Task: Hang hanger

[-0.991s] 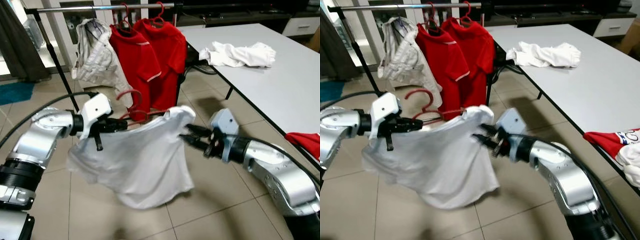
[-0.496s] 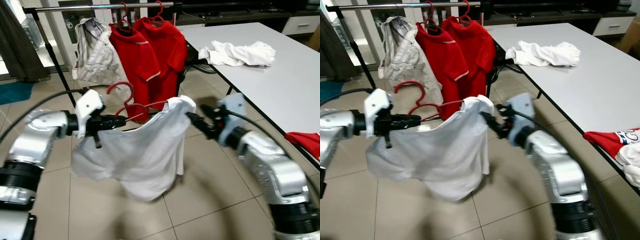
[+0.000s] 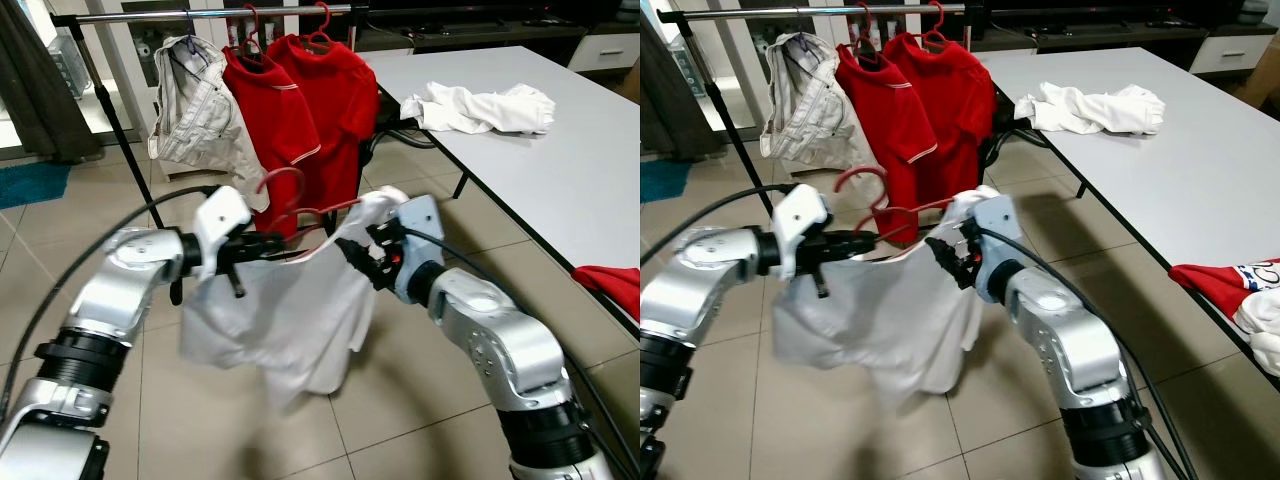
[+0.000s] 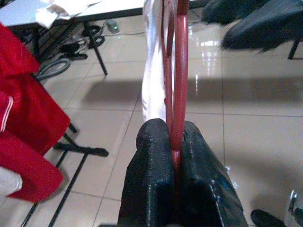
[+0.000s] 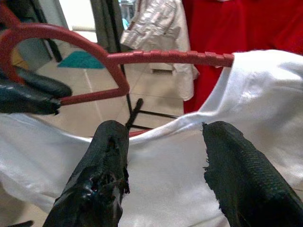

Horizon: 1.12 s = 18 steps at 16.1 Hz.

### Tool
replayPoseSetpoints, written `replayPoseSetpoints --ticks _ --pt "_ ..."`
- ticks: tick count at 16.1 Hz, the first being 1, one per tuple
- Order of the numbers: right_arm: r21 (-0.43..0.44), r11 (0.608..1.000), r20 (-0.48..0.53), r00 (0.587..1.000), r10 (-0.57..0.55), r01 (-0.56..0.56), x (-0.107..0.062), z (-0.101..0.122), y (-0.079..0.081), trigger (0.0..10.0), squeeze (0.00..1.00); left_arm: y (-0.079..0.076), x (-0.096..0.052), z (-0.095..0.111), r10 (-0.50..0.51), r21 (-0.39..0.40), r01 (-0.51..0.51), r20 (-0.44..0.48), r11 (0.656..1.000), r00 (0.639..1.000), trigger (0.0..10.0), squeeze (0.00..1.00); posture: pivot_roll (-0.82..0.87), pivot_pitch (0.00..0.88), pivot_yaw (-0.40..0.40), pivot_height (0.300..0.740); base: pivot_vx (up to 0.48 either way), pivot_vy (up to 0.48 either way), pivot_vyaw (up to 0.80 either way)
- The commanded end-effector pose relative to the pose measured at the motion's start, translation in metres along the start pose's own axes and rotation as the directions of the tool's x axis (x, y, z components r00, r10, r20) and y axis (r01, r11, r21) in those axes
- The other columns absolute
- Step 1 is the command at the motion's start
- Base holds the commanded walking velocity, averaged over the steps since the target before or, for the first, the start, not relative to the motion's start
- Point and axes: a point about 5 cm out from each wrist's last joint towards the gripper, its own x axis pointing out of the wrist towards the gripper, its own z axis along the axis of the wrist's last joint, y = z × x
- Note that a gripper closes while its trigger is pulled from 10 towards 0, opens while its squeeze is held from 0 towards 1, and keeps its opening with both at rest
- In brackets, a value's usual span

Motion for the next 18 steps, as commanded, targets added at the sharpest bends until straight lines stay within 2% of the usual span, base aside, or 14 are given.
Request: replayPoseSetpoints --ticks 1,3,8,9,10,11,12,14,16,17,18 --pt "-0.008 0.997 -0.024 0.997 -0.071 0.071 0.003 -0.001 -0.009 10.0 0.00 -0.005 0.002 0.007 -0.016 0.025 0.016 0.012 1.000 1.000 0.0 0.00 -0.10 0.000 0.009 0.740 0.000 0.000 0.00" --pt "0.005 0.990 -0.011 0.990 -0.142 0.142 0.005 0.003 -0.018 10.0 0.00 -0.011 0.004 0.006 -0.035 0.026 0.035 0.003 0.999 0.999 0.0 0.00 -0.10 0.000 0.012 0.740 0.000 0.000 0.00" --pt "0.003 0.976 -0.010 0.976 -0.216 0.216 0.003 0.005 -0.026 10.0 0.00 -0.010 0.003 0.007 -0.019 0.031 0.020 -0.016 0.999 1.000 0.0 0.00 -0.10 0.000 0.018 0.740 0.000 0.000 0.00" --pt "0.009 0.974 -0.002 0.974 -0.226 0.226 0.004 0.006 -0.027 9.3 0.00 -0.012 0.004 0.008 -0.031 0.035 0.032 -0.015 0.999 0.999 0.0 0.00 -0.11 0.000 0.021 0.740 0.000 0.000 0.00" --pt "0.010 0.974 0.000 0.974 -0.228 0.228 0.005 0.006 -0.027 7.7 0.00 -0.013 0.004 0.009 -0.041 0.036 0.041 -0.014 0.998 0.999 0.0 0.00 -0.11 0.000 0.021 0.740 0.000 0.000 0.00" --pt "0.008 0.973 0.003 0.973 -0.232 0.232 0.006 0.006 -0.027 3.9 0.00 -0.016 0.006 0.011 -0.070 0.040 0.071 -0.009 0.997 0.997 0.0 0.00 -0.11 0.000 0.023 0.740 0.000 0.000 0.00" --pt "0.006 0.972 0.003 0.972 -0.234 0.234 0.006 0.006 -0.027 3.1 0.00 -0.018 0.007 0.012 -0.085 0.039 0.085 -0.007 0.996 0.996 0.0 0.00 -0.11 0.000 0.023 0.740 0.000 0.000 0.00" --pt "0.005 0.971 0.000 0.971 -0.238 0.238 0.007 0.005 -0.028 2.8 0.00 -0.020 0.007 0.012 -0.097 0.039 0.097 -0.007 0.994 0.995 0.0 0.00 -0.10 0.000 0.024 0.740 0.000 0.000 0.00" --pt "-0.003 0.966 -0.001 0.966 -0.258 0.258 0.007 0.004 -0.032 0.5 0.00 -0.022 0.006 0.012 -0.113 0.038 0.113 -0.011 0.993 0.994 0.0 0.00 -0.10 0.000 0.024 0.740 0.000 0.000 0.00" --pt "-0.004 0.965 0.000 0.965 -0.262 0.262 0.007 0.004 -0.033 0.0 0.00 -0.021 0.005 0.012 -0.110 0.038 0.110 -0.013 0.993 0.994 0.0 0.00 -0.10 0.000 0.024 0.740 0.000 0.000 0.00" --pt "-0.005 0.963 0.003 0.963 -0.269 0.269 0.007 0.005 -0.035 0.0 0.00 -0.020 0.003 0.012 -0.111 0.036 0.111 -0.019 0.993 0.994 0.0 0.00 -0.10 0.000 0.024 0.740 0.000 0.000 0.00"
